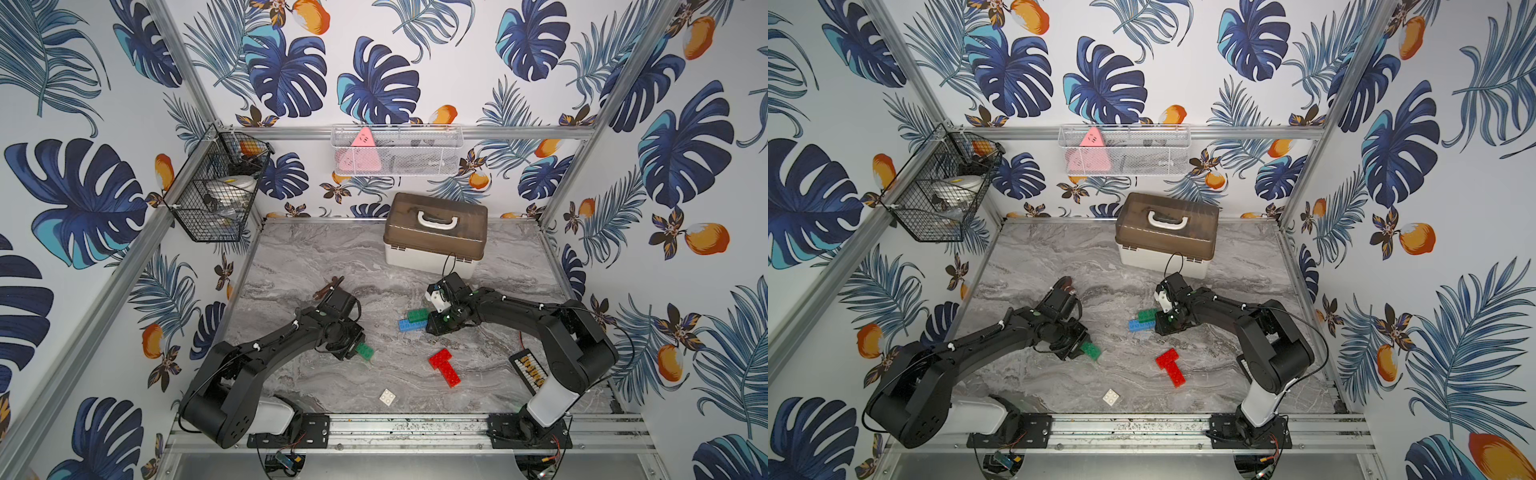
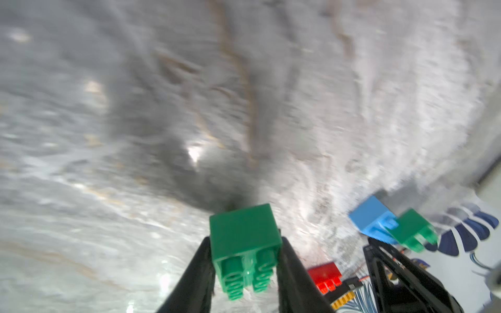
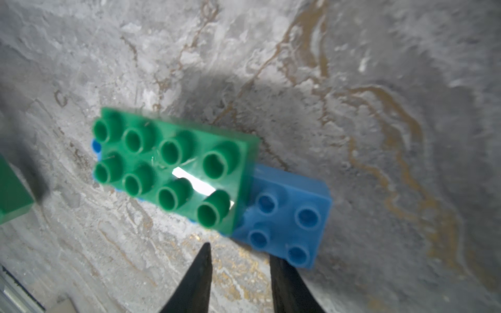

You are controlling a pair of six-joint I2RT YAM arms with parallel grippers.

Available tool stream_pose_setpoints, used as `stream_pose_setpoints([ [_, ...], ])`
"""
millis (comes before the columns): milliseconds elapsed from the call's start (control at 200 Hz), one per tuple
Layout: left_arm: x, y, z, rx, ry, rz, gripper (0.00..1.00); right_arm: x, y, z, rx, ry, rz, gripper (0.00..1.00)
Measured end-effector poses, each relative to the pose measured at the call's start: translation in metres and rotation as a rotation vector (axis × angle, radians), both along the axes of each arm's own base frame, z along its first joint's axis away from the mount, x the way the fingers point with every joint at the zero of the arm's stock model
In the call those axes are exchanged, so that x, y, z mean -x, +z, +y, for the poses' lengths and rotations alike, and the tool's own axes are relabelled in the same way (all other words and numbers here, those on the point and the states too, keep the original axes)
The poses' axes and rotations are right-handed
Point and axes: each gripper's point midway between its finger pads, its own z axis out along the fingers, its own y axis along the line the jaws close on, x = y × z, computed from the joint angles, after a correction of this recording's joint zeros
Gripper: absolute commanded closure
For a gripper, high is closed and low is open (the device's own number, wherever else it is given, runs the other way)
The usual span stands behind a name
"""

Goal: Assemble a small pinwheel with lego
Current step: Pick up the lego brick from the center of the board, then assemble the lego brick with the lego brick.

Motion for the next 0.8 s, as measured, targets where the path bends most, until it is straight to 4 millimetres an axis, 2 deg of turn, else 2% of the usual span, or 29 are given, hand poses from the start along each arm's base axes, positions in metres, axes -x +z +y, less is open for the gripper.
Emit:
stream_pose_setpoints([
  [75, -0.017, 0.010, -0.011, -0.015, -0.039, -0.031, 0.81, -0.002, 0.001, -0.001, -0.004, -0.006, -0.005, 0.63],
  [180, -0.038, 0.021, -0.031, -0.020, -0.104, -0.050, 0.80, 0.001, 0.010, 0.000, -0.028, 0.001, -0.026, 0.67],
  [315, -0.068, 0.033, -0.058, -0.030, -0.209, -0.083, 0.87, 0.004, 0.044, 0.007, -0.132, 0.007, -0.101, 0.69],
  [395, -0.084, 0.039, -0.075, -0.033, -0.277, -0.105, 0.89, 0.007, 0.064, 0.019, -0.225, 0.031, -0.122, 0.72],
  [540, -0.092, 0.030, -0.087, -0.037, -0.347, -0.081, 0.91, 0.011, 0.084, 0.047, -0.415, 0.050, -0.084, 0.77],
  [676, -0.092, 0.019, -0.100, -0.028, -0.402, -0.047, 0.93, 0.014, 0.080, 0.068, -0.537, 0.037, 0.013, 0.81],
  [801, -0.097, 0.020, -0.109, -0.027, -0.434, -0.055, 0.95, 0.011, 0.079, 0.081, -0.574, 0.051, 0.057, 0.82],
])
